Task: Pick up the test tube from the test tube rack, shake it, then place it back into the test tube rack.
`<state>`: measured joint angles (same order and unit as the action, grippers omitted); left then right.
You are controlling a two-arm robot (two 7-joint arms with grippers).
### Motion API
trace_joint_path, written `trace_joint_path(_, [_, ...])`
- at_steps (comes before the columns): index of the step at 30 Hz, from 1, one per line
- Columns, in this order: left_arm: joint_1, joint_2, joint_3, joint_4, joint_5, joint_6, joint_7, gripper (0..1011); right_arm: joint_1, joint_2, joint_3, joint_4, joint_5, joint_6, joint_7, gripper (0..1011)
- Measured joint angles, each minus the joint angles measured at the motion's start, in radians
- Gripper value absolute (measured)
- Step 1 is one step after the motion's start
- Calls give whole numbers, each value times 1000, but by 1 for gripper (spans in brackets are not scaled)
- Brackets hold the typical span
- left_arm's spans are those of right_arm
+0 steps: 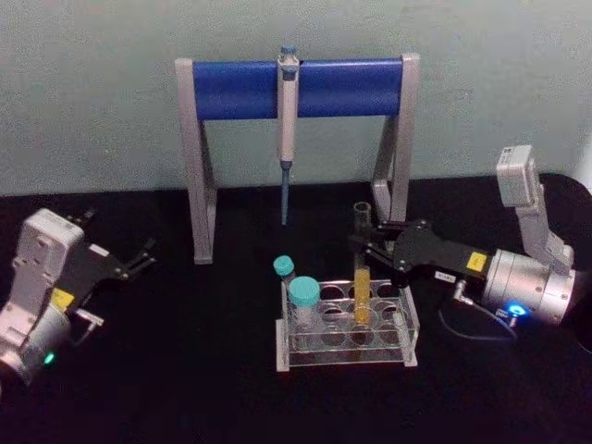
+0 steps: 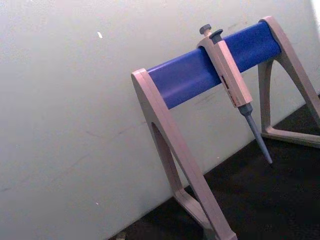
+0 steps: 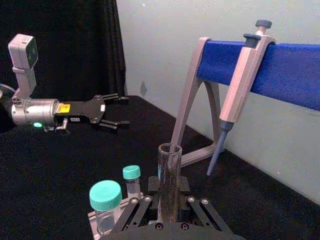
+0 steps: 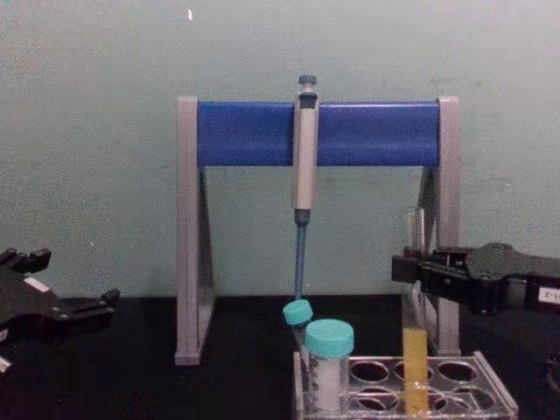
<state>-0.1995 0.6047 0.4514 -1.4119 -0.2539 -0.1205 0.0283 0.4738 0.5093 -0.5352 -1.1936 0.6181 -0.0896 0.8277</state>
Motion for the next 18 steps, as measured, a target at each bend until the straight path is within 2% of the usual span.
trace_joint_path(18, [0,0,0,0,0,0,0,1001,4,-7,-5,20,-2,18,3,232])
